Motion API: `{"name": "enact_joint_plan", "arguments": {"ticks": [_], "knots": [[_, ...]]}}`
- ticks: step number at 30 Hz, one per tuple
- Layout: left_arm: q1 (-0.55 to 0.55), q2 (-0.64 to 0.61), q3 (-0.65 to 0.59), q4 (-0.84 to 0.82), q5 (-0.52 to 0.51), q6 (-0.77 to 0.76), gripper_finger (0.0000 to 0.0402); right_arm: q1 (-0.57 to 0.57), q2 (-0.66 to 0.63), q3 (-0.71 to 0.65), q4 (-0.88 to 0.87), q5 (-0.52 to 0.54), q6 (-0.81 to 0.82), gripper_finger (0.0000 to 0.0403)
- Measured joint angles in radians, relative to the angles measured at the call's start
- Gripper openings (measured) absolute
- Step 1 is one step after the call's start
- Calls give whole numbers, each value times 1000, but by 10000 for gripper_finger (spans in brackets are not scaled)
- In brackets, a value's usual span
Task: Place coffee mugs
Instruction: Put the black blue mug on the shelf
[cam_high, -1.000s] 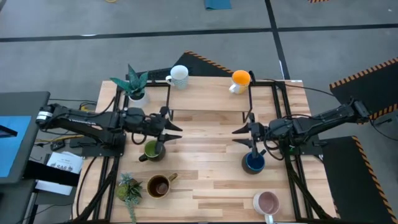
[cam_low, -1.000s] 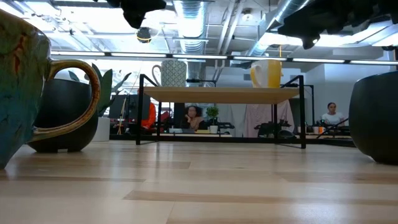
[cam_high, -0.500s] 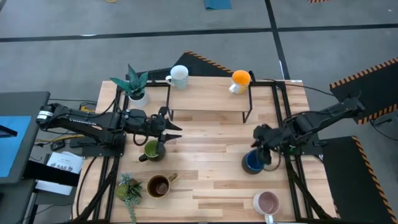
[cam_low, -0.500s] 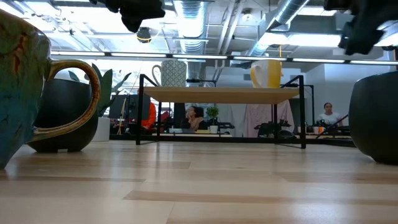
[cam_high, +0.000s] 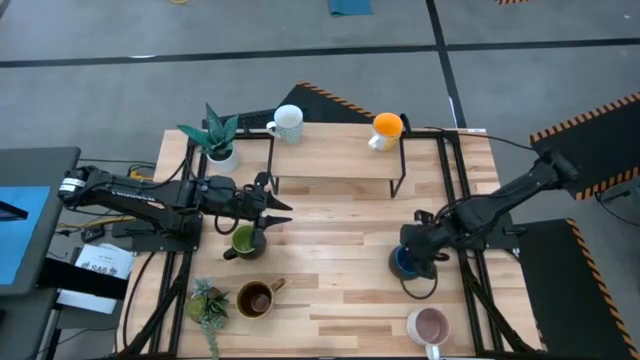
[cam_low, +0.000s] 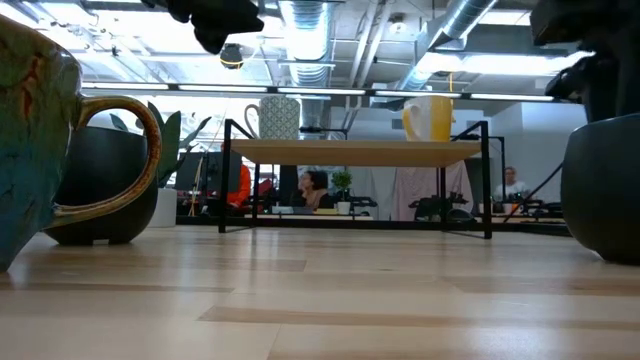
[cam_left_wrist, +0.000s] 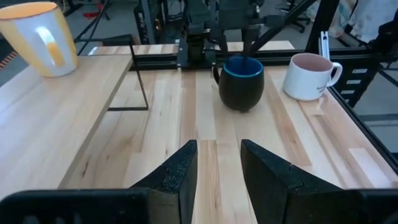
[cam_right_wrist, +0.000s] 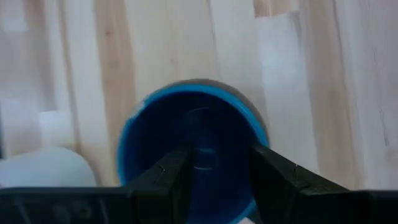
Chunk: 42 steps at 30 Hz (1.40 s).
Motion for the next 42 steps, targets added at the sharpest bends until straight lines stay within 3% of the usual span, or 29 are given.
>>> {"name": "enact_joint_plan", "arguments": {"ticks": [20, 34, 38, 42], "knots": [[0, 1, 0, -9, 0, 1, 110, -45, 26, 70, -44, -27, -109, 170], [0, 1, 0, -27, 0, 1, 110, -78, 184, 70, -83, -6, -251, 169], [0, 1, 0, -27, 0, 1, 110, -78, 206, 69, -83, -6, -235, 134], [0, 0, 0, -26, 0, 0, 110, -83, 206, 81, -95, -16, -231, 45]]}}
